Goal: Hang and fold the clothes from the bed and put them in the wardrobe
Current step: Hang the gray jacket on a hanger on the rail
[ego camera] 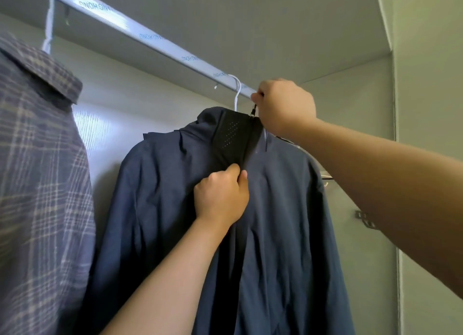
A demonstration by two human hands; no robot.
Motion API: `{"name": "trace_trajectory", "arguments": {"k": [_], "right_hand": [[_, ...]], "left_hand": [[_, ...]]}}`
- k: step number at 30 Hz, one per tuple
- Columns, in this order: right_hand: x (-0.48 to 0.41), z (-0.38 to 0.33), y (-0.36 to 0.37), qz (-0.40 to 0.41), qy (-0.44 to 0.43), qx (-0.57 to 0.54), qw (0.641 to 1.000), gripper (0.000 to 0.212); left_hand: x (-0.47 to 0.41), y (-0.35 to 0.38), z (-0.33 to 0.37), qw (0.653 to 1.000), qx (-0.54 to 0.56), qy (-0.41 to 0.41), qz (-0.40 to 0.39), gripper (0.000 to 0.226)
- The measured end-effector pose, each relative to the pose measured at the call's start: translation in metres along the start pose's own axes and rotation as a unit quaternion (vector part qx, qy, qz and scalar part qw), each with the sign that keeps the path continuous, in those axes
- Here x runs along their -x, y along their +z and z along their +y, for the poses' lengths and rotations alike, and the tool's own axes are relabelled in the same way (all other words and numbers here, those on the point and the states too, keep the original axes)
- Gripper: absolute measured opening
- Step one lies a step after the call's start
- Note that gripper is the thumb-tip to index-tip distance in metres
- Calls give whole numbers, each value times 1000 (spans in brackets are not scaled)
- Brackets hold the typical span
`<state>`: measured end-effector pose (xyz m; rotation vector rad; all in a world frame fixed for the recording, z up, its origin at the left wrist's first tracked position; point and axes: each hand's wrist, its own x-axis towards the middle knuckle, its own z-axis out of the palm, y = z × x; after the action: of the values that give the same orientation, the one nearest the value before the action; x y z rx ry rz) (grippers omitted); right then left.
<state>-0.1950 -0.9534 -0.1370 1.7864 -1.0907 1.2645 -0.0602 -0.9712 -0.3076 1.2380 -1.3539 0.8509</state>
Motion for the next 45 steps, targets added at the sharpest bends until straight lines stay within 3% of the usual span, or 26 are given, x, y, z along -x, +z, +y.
{"name": "trace_trajectory", "arguments": {"k": [7, 11, 13, 16, 18, 22, 29, 35, 41, 45], "right_hand": [[23, 9, 6, -19, -35, -95, 995, 27], [40, 21, 6, -184, 14, -263, 947, 60], [41, 31, 11, -151, 55, -257, 953, 67], [41, 48, 23, -36, 81, -136, 987, 40], [43, 57, 33, -48, 101, -92, 989, 28], [49, 65, 54, -156, 152, -108, 970, 32], [53, 69, 70, -152, 219, -243, 933, 44], [62, 75, 77, -112, 218, -336, 909, 35], [69, 70, 80, -62, 229, -314, 919, 28], [74, 66, 84, -27, 247, -294, 923, 28]], "left_hand": [[-10, -7, -11, 998, -25, -22, -48, 39], [-32, -25, -18, 999, -24, -12, 38, 30], [-45, -32, -30, 996, 2, -6, 89, 26], [-60, -38, -55, 989, 4, -28, 147, 28], [-67, -41, -76, 982, -31, -91, 164, 23], [-74, -45, -117, 977, -36, -190, 93, 21], [-84, -57, -150, 964, 89, -249, 18, 36], [-79, -77, -161, 982, 91, -164, 12, 30], [-71, -78, -164, 993, 32, -80, 82, 11], [-60, -69, -167, 985, 47, -90, 136, 10]]}}
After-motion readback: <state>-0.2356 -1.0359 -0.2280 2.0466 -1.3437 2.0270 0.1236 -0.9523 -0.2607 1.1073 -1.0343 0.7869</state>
